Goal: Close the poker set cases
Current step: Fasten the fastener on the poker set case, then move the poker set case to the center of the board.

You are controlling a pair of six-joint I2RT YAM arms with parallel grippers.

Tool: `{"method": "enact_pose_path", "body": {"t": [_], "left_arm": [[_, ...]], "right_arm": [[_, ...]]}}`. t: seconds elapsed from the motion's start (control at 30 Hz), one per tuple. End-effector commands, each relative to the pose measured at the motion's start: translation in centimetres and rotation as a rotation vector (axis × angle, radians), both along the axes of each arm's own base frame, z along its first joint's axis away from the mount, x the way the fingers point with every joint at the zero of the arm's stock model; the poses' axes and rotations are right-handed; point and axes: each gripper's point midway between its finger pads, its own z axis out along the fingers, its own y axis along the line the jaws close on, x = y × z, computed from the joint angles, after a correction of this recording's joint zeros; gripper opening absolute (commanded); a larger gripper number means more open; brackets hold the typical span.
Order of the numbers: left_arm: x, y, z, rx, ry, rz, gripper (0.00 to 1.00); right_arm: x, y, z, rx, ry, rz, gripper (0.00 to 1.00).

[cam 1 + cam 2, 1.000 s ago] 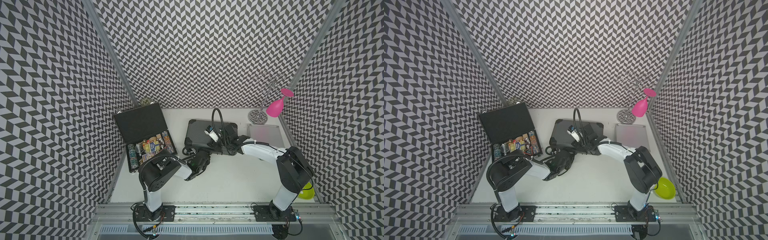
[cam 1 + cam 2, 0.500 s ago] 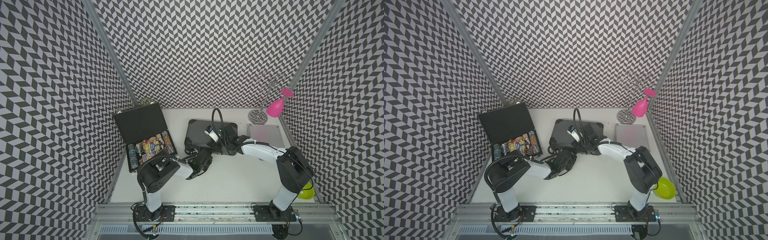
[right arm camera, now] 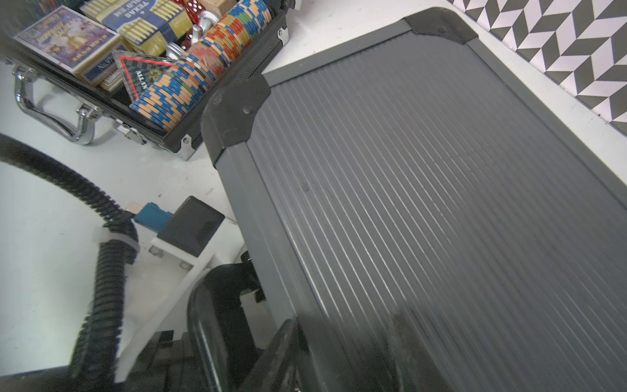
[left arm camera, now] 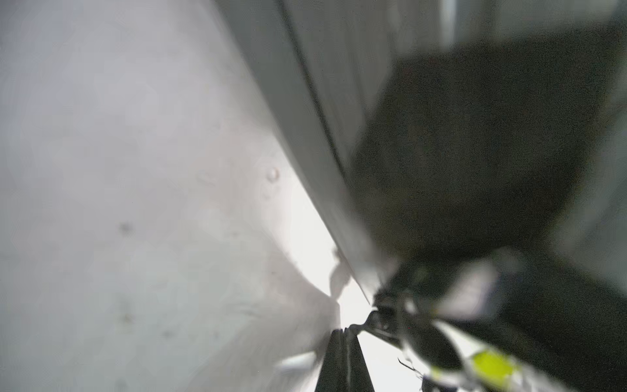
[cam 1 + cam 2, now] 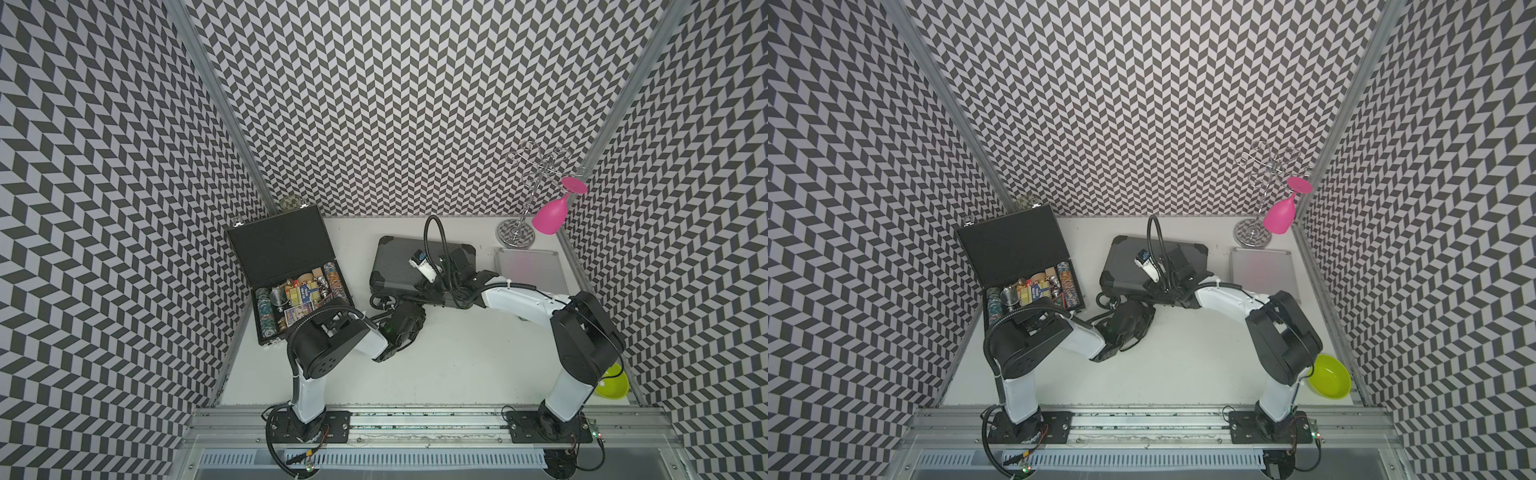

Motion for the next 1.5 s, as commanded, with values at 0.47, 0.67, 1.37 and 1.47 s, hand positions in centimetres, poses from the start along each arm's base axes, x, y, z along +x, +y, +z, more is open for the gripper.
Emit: {"method": "enact_pose_path", "body": {"t": [0.47, 0.67, 1.37, 1.47], "left_arm": [[-0.5, 5.6, 5.2, 0.064, -0.093, 0.033, 0.00], [-0.8, 7.0, 7.6, 0.178, -0.075, -0.003, 0.00], [8.2, 14.7, 12.6, 0.613, -0.112, -0.210, 0.84], [9.5, 15.3, 11.6, 0.628, -0.087, -0.262, 0.84]], "right_arm": [[-5.3, -6.7, -10.5, -0.320, 0.333, -0.078, 0.43], [-4.4, -6.5, -9.5, -0.316, 0.319, -0.099, 0.44], [1.9, -14.3, 1.3, -0.011, 0.259, -0.594, 0.99], [2.0, -16.1, 0.8, 0.001, 0.264, -0.666, 0.99]]}}
